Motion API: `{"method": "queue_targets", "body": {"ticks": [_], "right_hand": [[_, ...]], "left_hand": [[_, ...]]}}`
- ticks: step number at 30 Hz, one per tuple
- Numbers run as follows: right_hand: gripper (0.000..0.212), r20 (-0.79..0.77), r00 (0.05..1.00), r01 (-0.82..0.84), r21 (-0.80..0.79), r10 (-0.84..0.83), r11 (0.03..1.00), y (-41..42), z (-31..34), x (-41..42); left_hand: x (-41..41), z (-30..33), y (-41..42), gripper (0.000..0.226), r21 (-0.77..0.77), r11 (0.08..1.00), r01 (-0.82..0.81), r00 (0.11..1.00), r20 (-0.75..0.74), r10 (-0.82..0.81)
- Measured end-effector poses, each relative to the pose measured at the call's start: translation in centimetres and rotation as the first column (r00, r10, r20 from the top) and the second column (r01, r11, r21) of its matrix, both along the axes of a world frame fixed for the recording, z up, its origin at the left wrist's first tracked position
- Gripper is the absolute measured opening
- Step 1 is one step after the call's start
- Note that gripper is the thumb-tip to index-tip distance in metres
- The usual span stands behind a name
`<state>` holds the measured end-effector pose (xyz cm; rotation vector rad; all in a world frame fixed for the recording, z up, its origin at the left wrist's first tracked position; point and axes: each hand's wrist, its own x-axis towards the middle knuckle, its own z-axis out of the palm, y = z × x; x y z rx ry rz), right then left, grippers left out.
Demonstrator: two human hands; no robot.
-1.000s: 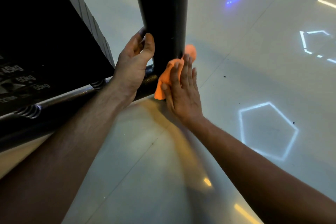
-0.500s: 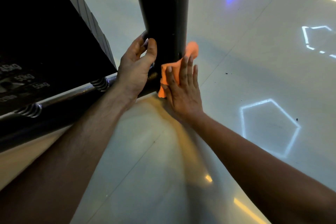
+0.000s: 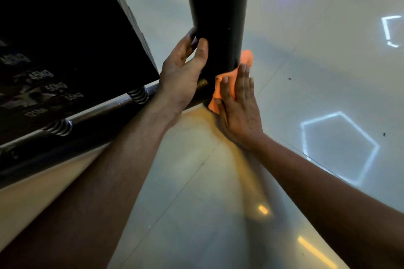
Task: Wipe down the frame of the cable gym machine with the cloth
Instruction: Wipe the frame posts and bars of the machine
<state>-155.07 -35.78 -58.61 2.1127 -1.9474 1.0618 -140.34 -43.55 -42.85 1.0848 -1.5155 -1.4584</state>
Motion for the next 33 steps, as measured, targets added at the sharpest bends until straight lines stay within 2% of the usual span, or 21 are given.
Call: {"method": "queue_targets", "body": {"ticks": [2, 6, 8, 13, 16, 20, 27, 30, 33], "right_hand": [[0.096, 0.037, 0.999, -0.004, 0.005, 0.004, 1.0, 0.1, 0.4, 0.1], [0.093, 0.117, 0.993, -0.007, -0.176, 0.028, 0.984, -2.6, 4.4, 0.7], [0.092, 0.115, 0.993, -0.011, -0.209, 0.036, 0.978, -3.3, 5.3, 0.5], [0.085, 0.132, 0.987, -0.09, -0.018, 0.092, 0.996, -0.5, 2.4, -0.5], [0.075, 0.155, 0.982, -0.101, -0.041, 0.107, 0.994, -0.9, 3.6, 0.1], [0.081, 0.155, 0.984, -0.065, -0.156, 0.089, 0.986, -2.4, 5.4, 0.2], [0.074, 0.13, 0.988, -0.091, 0.06, 0.083, 0.994, -0.4, 5.4, -1.1], [0.091, 0.093, 0.993, -0.08, 0.128, 0.068, 0.989, 0.7, 6.2, -1.9], [0.076, 0.112, 0.99, -0.095, 0.137, 0.08, 0.986, 2.7, 8.3, -2.3]], "left_hand": [[-0.1, -0.4, 0.0, 0.052, 0.0, 1.0, -0.007, 1.0, -0.016, 0.007], [-0.2, -0.4, 0.2, 0.055, -0.005, 1.0, -0.005, 1.0, -0.003, 0.004], [-0.2, -0.4, 0.4, 0.056, -0.014, 1.0, -0.018, 1.0, 0.009, 0.018], [-0.2, -0.7, 1.1, 0.044, 0.0, 1.0, -0.014, 1.0, 0.01, 0.014], [-0.2, -0.9, 0.9, 0.041, 0.007, 0.999, -0.037, 0.999, 0.006, 0.037], [0.0, -0.7, 0.9, 0.046, 0.0, 0.999, -0.032, 0.999, 0.041, 0.032], [0.0, 0.1, 2.1, 0.043, 0.038, 0.998, -0.058, 0.996, 0.065, 0.056], [0.1, 0.1, 3.0, 0.039, 0.054, 0.996, -0.074, 0.994, 0.087, 0.07], [0.2, 0.6, 4.0, 0.033, 0.045, 0.996, -0.079, 0.991, 0.115, 0.074]]}}
